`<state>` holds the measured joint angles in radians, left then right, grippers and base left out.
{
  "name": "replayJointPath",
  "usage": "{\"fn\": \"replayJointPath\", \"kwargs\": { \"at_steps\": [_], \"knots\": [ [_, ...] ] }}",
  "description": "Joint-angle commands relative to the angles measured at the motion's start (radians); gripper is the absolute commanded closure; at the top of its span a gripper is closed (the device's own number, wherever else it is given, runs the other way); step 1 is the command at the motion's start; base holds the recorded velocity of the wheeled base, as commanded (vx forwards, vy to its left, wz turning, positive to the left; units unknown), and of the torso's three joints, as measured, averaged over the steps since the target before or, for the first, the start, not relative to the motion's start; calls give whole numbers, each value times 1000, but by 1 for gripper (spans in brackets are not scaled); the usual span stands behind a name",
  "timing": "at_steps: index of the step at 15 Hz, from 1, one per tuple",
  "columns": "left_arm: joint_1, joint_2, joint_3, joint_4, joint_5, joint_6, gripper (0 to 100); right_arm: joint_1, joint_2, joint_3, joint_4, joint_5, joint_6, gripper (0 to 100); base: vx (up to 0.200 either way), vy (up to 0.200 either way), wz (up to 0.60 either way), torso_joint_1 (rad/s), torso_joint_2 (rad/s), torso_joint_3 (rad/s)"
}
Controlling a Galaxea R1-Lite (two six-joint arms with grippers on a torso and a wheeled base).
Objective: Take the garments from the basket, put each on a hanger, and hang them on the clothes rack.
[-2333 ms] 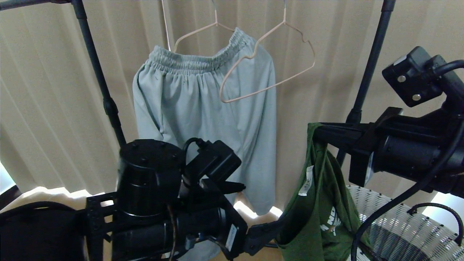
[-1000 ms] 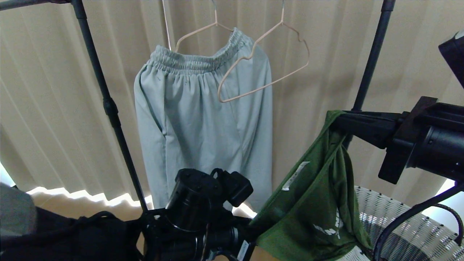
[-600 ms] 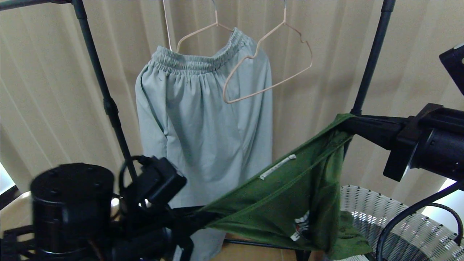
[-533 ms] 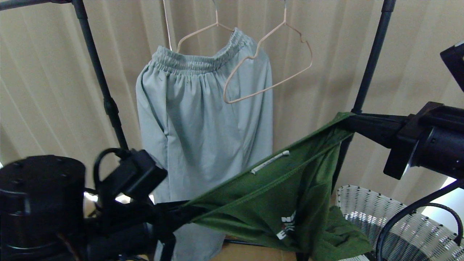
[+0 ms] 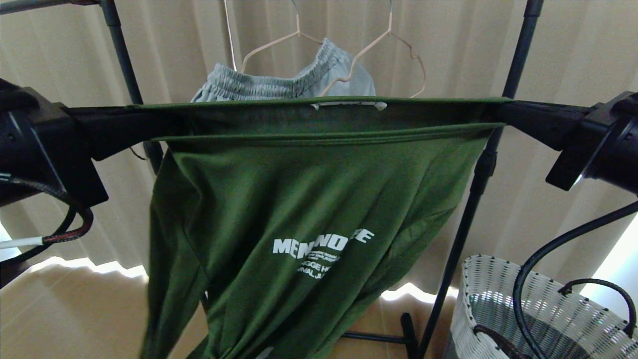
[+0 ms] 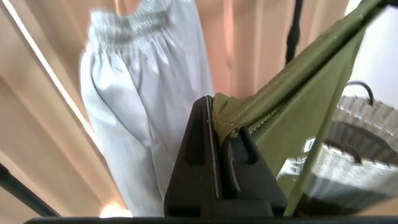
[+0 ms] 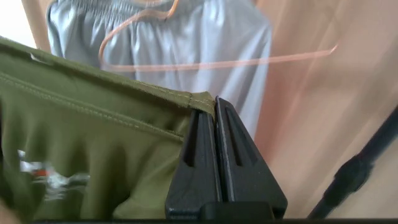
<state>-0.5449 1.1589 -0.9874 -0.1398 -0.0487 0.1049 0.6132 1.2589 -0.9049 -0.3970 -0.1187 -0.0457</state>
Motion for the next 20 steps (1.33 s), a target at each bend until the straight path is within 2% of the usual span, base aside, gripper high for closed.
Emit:
{"fn": "replayJointPath", "kwargs": {
  "at_steps": [1,7,9,11,14,20],
  "knots": [
    [0,38,-7,-1,1,2,100,-4,-1,11,0,-6,0,100,0,0,0,0,0,0],
    [-1,53,-4,-3,1,21,100,-7,0,23,0,-4,0,100,0,0,0,0,0,0],
    [-1,82,-8,-3,4,36,100,-46,10,21,-2,-4,0,100,0,0,0,0,0,0],
    [-1,107,-28,-9,4,36,100,-72,13,15,-2,-2,0,100,0,0,0,0,0,0],
    [-3,186,-114,-60,27,38,100,-84,23,-9,-3,-4,0,100,0,0,0,0,0,0],
    [-64,202,-135,-63,40,38,100,-86,33,-37,-5,-2,4,100,0,0,0,0,0,0]
  ]
}}
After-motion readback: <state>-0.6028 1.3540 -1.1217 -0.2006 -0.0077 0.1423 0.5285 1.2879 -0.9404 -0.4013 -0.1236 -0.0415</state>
